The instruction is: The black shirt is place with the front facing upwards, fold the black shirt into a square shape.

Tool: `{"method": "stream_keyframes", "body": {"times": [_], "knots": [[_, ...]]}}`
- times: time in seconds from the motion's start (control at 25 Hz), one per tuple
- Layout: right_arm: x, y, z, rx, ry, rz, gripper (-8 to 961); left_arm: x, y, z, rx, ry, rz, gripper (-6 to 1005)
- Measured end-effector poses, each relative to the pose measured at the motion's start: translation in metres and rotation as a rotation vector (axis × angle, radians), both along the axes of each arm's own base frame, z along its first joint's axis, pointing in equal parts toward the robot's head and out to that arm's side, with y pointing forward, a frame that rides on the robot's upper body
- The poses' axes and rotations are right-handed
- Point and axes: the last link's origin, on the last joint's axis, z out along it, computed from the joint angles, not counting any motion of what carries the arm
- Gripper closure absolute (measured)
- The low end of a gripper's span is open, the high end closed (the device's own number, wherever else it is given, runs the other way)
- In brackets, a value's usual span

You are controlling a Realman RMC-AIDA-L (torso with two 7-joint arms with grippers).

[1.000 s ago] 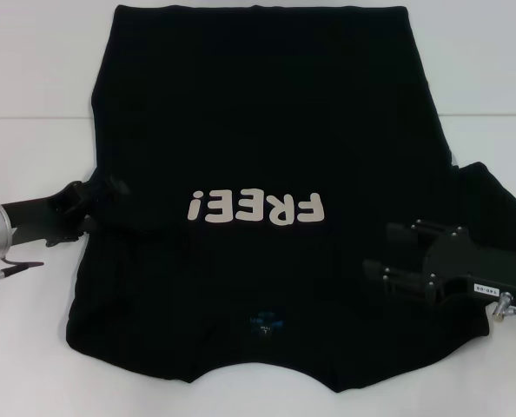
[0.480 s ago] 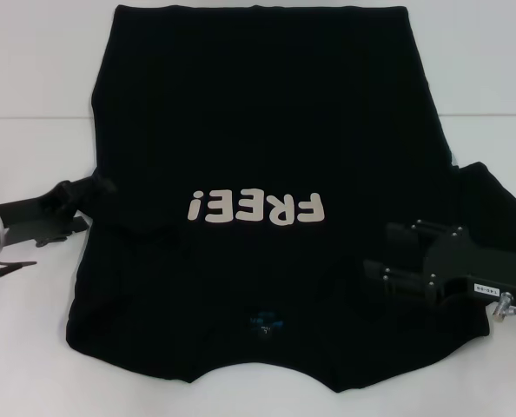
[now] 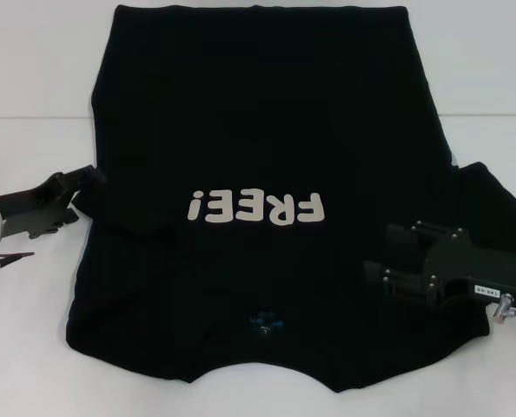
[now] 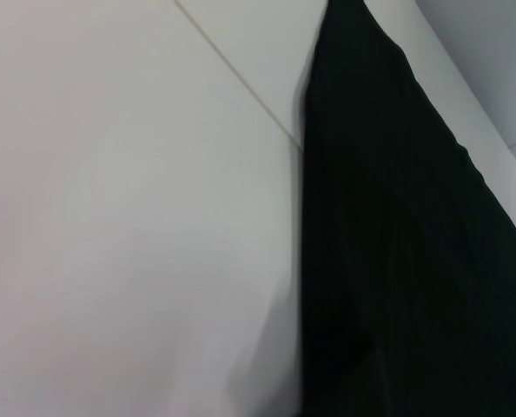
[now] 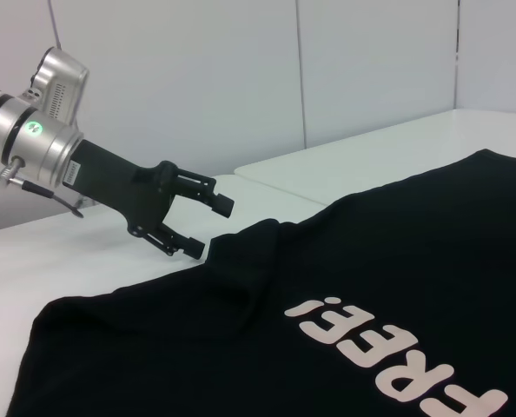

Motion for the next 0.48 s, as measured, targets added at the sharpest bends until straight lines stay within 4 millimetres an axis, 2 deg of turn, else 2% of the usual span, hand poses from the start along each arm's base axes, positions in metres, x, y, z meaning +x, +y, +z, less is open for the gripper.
{"method": "stream_keyframes", "body": {"times": [0.48], "knots": [[-0.0004,-0.0009,-0.0008,-0.004,0.005,0.001,196,0.0016,0.0051,-0.0021,0.021,0.021,0.01,75]]}}
